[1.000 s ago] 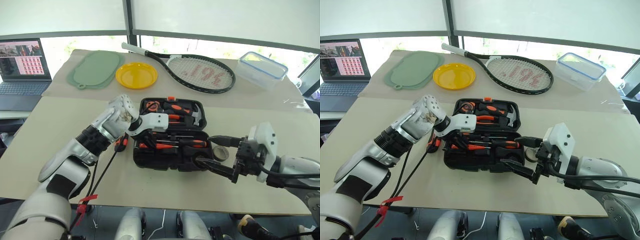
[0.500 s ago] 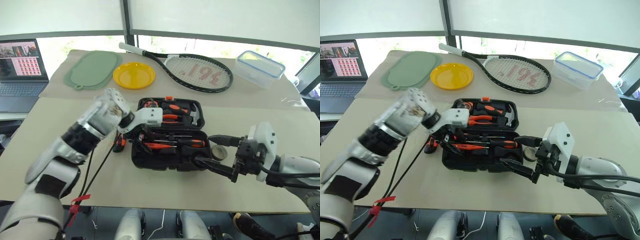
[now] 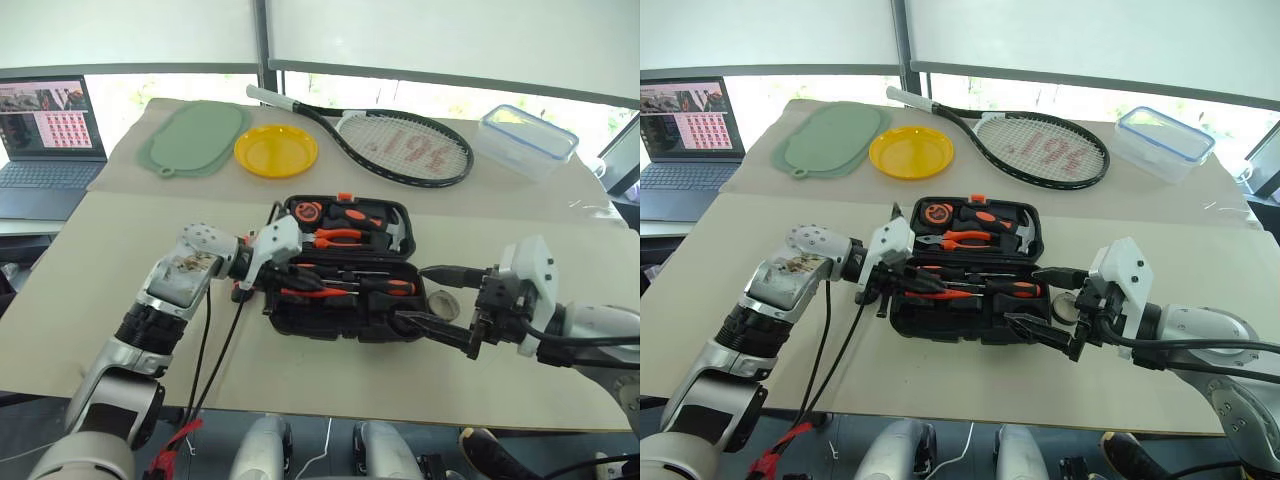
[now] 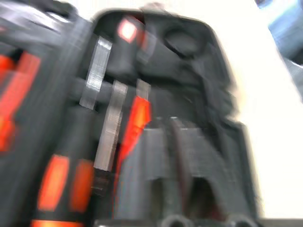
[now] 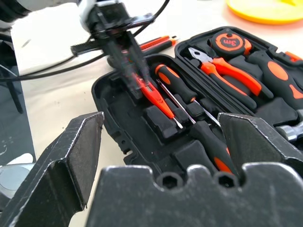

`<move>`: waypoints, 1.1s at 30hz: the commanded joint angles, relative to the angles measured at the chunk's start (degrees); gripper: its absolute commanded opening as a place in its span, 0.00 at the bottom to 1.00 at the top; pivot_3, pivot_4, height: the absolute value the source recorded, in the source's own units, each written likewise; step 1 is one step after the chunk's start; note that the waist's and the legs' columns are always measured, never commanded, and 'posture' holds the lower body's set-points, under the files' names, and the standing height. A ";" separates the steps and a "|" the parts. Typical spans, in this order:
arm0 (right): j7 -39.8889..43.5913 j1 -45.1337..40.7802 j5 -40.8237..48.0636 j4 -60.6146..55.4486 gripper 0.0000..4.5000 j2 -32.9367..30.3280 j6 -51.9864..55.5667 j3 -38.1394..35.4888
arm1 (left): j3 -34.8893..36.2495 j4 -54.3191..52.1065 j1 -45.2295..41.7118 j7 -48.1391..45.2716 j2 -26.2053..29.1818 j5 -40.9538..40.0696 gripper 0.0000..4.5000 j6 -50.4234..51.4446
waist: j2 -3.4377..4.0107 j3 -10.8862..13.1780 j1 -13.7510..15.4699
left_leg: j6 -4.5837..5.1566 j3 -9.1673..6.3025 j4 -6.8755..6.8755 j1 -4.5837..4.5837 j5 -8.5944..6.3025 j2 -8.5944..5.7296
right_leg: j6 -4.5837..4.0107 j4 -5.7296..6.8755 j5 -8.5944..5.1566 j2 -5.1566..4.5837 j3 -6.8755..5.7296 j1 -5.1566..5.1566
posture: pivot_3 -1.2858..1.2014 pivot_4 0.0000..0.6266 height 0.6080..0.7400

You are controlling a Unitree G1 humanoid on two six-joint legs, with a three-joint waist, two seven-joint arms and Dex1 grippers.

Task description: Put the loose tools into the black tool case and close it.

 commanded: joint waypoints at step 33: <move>0.07 -2.51 1.44 0.85 1.00 -0.40 -0.27 1.20 | -2.93 9.98 4.93 3.13 -1.75 5.58 0.01 -13.46 | 0.07 -0.13 -0.26 | 0.02 0.01 0.00 0.18 -0.01 0.03 | 0.01 0.00 0.02 -0.02 0.02 0.17 | 0.52 0.24 0.99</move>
